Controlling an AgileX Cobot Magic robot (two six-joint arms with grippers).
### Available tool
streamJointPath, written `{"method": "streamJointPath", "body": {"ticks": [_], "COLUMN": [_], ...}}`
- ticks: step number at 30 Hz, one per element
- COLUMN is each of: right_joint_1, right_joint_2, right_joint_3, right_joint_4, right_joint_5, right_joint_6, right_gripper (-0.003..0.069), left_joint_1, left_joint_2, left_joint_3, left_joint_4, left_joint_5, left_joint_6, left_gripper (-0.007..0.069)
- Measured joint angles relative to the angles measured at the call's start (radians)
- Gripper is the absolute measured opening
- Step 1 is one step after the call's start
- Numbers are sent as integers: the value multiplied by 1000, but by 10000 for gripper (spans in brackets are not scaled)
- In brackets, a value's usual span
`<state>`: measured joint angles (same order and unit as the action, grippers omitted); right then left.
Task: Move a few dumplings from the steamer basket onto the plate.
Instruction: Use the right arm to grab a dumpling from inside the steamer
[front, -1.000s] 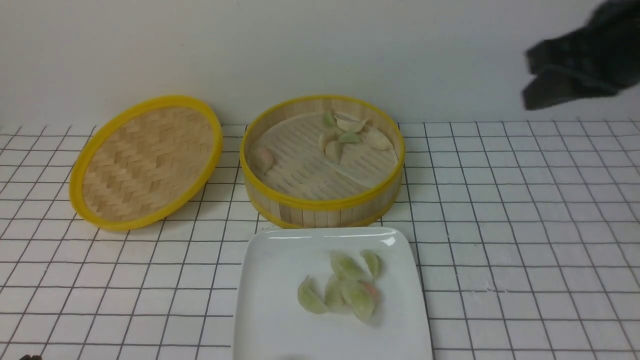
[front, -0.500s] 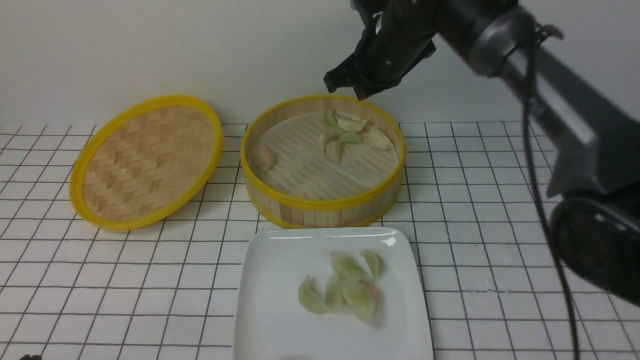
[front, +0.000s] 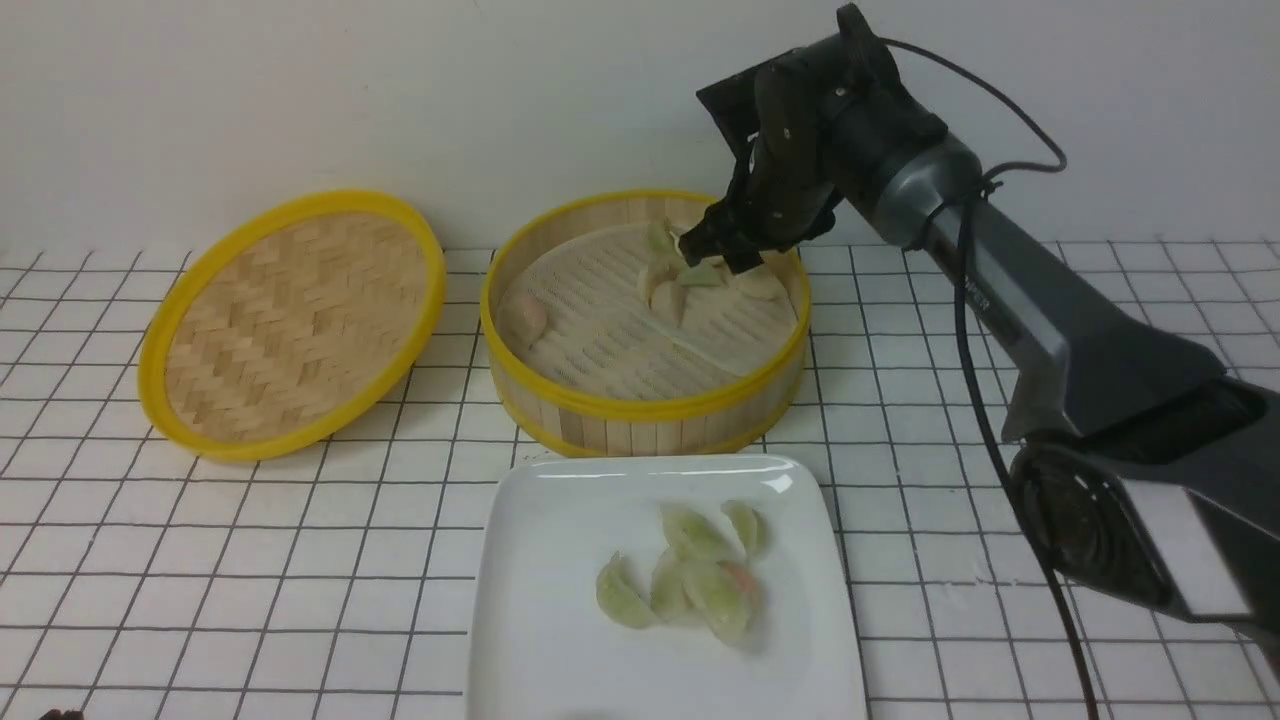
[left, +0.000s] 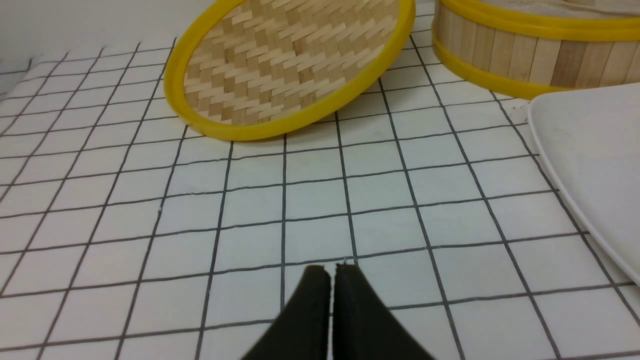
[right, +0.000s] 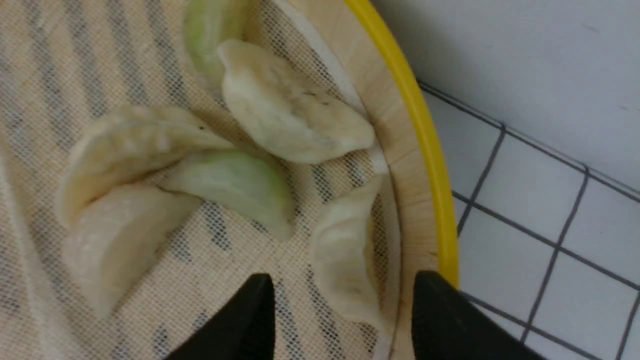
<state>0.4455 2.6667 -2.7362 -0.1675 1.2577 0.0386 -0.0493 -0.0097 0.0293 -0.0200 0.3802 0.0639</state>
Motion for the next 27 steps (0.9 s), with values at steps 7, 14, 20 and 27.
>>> {"method": "streamJointPath", "body": {"ticks": [7, 14, 20, 27], "right_joint_1": [-8, -7, 13, 58], "right_joint_2": [13, 13, 13, 17], "right_joint_3": [-8, -8, -8, -8], "right_joint_4": [12, 11, -14, -94], "right_joint_5": [-16, -17, -10, -4], "right_joint_6": [1, -2, -3, -7], "right_gripper": [409, 411, 411, 411], "left_joint_1": [0, 0, 0, 0], "left_joint_2": [0, 0, 0, 0], "left_joint_3": [0, 0, 0, 0], "left_joint_4": [0, 0, 0, 0], "left_joint_5": [0, 0, 0, 0], "left_joint_6": [0, 0, 0, 0], "left_gripper": [-6, -6, -6, -6]}}
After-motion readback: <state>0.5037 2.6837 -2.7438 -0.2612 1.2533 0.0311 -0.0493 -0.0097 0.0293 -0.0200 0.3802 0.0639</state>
